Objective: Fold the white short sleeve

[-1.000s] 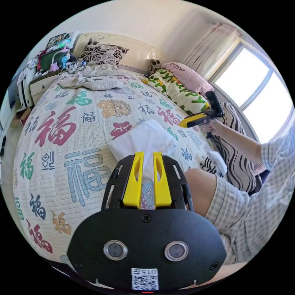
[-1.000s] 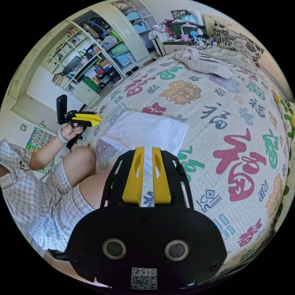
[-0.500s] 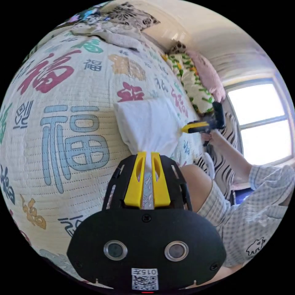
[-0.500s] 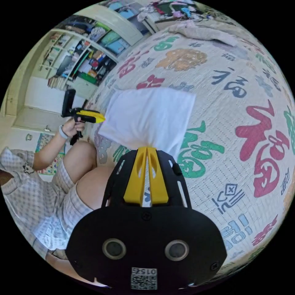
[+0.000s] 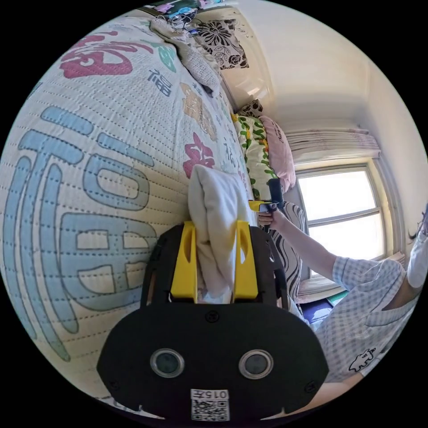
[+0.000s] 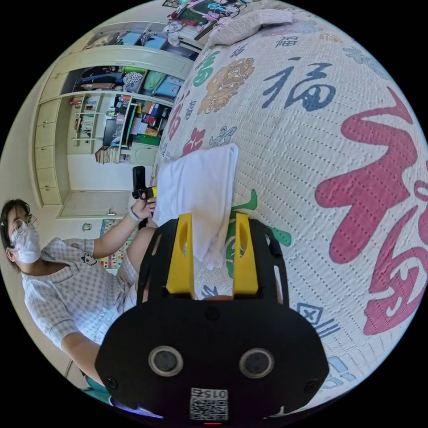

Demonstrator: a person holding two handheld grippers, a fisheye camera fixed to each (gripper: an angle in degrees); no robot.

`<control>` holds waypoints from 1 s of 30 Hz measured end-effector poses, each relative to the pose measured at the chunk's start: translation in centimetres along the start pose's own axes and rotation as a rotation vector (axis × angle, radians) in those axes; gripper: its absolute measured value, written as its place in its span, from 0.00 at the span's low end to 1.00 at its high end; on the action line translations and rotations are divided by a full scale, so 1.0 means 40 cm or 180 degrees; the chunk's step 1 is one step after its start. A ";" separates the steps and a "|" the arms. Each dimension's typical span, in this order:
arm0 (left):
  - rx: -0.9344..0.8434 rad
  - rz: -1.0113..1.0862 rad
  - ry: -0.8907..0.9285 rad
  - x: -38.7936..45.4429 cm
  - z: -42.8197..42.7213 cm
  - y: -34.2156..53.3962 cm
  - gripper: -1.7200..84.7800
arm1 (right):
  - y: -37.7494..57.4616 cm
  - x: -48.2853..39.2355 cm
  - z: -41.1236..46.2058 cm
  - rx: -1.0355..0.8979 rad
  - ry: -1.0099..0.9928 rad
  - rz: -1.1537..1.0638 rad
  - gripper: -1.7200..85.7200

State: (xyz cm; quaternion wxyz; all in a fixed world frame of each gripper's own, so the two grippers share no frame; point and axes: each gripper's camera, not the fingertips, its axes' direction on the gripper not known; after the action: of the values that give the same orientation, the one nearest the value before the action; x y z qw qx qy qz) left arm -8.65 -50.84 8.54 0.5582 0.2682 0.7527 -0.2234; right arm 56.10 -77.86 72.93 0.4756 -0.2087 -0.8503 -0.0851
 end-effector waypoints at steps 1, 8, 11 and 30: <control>0.0046 -0.0045 0.0087 -0.003 -0.004 0.012 0.16 | -0.004 0.005 0.008 -0.0020 -0.0003 -0.0002 0.17; 0.0064 -0.0097 0.0456 0.056 -0.081 0.089 0.09 | 0.024 0.059 0.060 0.0070 -0.0020 0.0179 0.06; 0.0192 0.0125 0.0626 0.149 -0.172 0.132 0.09 | 0.022 0.035 0.163 -0.0108 -0.0397 0.0060 0.04; 0.2896 -0.0877 -0.0811 0.244 -1.140 1.141 0.10 | -0.231 -0.852 1.129 -0.1358 -0.1129 -0.2089 0.03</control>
State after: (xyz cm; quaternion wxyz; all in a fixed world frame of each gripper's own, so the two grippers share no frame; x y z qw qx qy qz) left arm -13.97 14.19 10.12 0.4373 0.3533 0.5331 -0.6323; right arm 32.83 -79.99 20.59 0.2160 -0.0322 -0.9036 -0.3686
